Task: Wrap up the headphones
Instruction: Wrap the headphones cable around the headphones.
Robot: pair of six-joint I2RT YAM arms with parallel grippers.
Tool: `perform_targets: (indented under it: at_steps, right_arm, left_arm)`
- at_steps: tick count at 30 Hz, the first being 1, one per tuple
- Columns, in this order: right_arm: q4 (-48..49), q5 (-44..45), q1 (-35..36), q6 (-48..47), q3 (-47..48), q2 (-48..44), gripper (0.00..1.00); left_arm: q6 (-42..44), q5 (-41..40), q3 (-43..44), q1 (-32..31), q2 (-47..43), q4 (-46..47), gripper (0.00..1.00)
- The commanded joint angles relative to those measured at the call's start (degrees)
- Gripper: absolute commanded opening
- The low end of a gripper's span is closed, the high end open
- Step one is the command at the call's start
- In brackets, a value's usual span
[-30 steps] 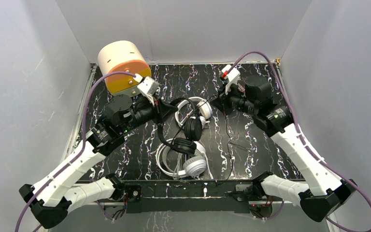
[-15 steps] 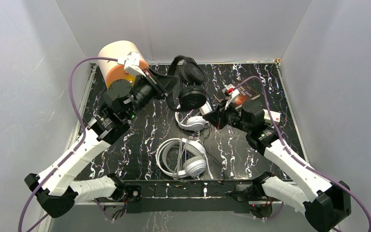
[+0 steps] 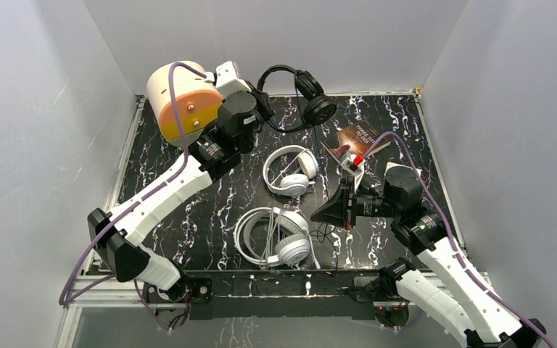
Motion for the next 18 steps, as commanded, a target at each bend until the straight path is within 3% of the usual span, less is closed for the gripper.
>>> perform_targets:
  at_steps: [1, 6, 13, 18]
  right_arm:
    - [-16.34, -0.95, 0.28, -1.63, 9.02, 0.03, 0.07]
    - [-20.85, -0.09, 0.31, -1.52, 18.21, 2.57, 0.07]
    - [-19.67, 0.02, 0.26, -1.66, 29.65, 5.22, 0.13]
    - [-34.93, 9.23, 0.31, -13.04, 44.7, 12.83, 0.06]
  left_arm:
    - [2.86, -12.91, 2.84, 0.94, 0.73, 6.93, 0.0]
    - [10.01, -15.48, 3.41, 0.23, 4.26, 5.0, 0.0]
    - [30.86, -17.81, 6.3, -7.16, 10.45, 3.71, 0.0]
    - [45.91, -16.44, 1.33, -11.91, 10.26, 5.33, 0.0]
